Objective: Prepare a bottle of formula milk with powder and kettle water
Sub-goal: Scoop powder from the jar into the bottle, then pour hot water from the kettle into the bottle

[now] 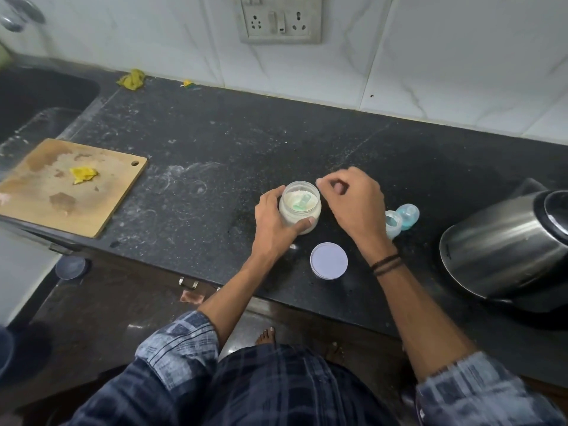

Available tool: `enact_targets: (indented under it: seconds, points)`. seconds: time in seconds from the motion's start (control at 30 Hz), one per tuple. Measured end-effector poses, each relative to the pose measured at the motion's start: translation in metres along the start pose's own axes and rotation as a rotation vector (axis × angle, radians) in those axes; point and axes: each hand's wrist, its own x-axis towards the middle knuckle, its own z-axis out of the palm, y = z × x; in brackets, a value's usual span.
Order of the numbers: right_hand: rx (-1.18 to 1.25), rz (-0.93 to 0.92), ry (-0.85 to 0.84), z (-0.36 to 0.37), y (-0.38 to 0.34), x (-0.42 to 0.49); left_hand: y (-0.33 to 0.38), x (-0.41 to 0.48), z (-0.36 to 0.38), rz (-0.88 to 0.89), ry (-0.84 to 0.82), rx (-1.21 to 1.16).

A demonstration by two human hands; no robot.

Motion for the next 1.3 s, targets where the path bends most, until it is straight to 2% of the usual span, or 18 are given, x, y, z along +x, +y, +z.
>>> enact_targets:
  seconds: [0.07, 0.23, 0.43, 0.5, 0.9, 1.03, 1.13, 1.3]
  points:
    - [0.048, 0.035, 0.067, -0.004, 0.013, -0.019, 0.000, -0.001, 0.001, -0.006, -0.013, -0.018]
    - [0.003, 0.145, -0.011, 0.000, 0.055, -0.067, 0.003, -0.006, 0.004, -0.015, 0.004, -0.036]
    - [-0.079, 0.279, -0.049, 0.003, 0.085, -0.105, -0.005, -0.048, 0.021, 0.037, 0.219, -0.116]
    - [-0.096, 0.324, -0.037, 0.001, 0.089, -0.111, -0.009, -0.061, 0.027, 0.057, 0.231, -0.113]
    - [-0.056, 0.503, 0.172, -0.038, 0.106, -0.155, 0.025, -0.106, 0.066, 0.080, -0.162, -0.197]
    - [-0.075, 0.396, 0.188, -0.078, 0.107, -0.159, 0.051, -0.107, 0.085, 0.092, -0.175, -0.222]
    - [-0.128, 0.276, 0.208, -0.116, 0.104, -0.159, 0.071, -0.109, 0.104, 0.013, -0.144, -0.265]
    - [-0.178, -0.030, 0.484, -0.184, 0.106, -0.161, 0.096, -0.123, 0.134, -0.086, -0.078, -0.317]
